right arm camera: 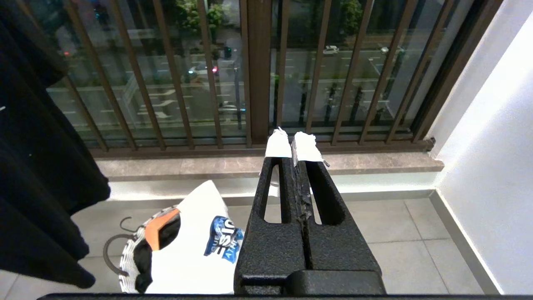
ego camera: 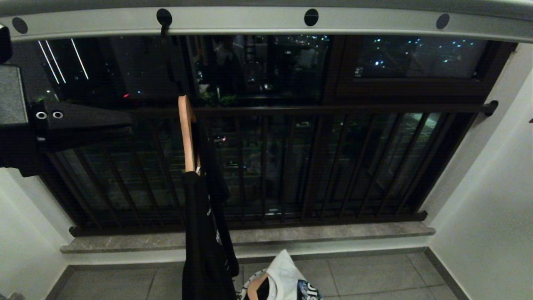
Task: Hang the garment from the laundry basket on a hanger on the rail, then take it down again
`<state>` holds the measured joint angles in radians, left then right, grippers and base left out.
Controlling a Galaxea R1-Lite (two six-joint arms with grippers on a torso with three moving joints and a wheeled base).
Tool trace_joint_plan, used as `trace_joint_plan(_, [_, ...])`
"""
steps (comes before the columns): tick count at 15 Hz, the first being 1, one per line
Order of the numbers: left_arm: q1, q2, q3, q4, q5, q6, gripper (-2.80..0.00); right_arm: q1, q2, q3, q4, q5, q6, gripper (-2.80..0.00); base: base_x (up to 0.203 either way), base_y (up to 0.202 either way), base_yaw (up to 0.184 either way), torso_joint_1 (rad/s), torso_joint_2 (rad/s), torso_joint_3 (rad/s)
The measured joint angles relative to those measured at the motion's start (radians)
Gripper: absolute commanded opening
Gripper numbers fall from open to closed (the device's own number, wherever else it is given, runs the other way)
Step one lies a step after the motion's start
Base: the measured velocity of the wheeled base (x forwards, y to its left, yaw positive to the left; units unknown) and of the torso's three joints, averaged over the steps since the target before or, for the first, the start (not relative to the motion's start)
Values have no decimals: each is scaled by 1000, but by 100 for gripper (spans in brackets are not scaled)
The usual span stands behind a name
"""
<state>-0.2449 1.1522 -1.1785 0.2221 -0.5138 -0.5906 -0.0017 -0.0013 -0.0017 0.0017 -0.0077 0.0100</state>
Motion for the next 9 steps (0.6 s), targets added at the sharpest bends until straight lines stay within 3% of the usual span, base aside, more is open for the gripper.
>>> trace_joint_plan(6, [-10, 82, 9, -14, -5, 69, 0, 0, 0, 0, 0, 0, 0, -280, 0, 0, 0, 0, 0, 0])
trace_joint_plan(9, [-25, 109, 63, -123, -3, 69, 0, 0, 0, 0, 0, 0, 0, -280, 0, 0, 0, 0, 0, 0])
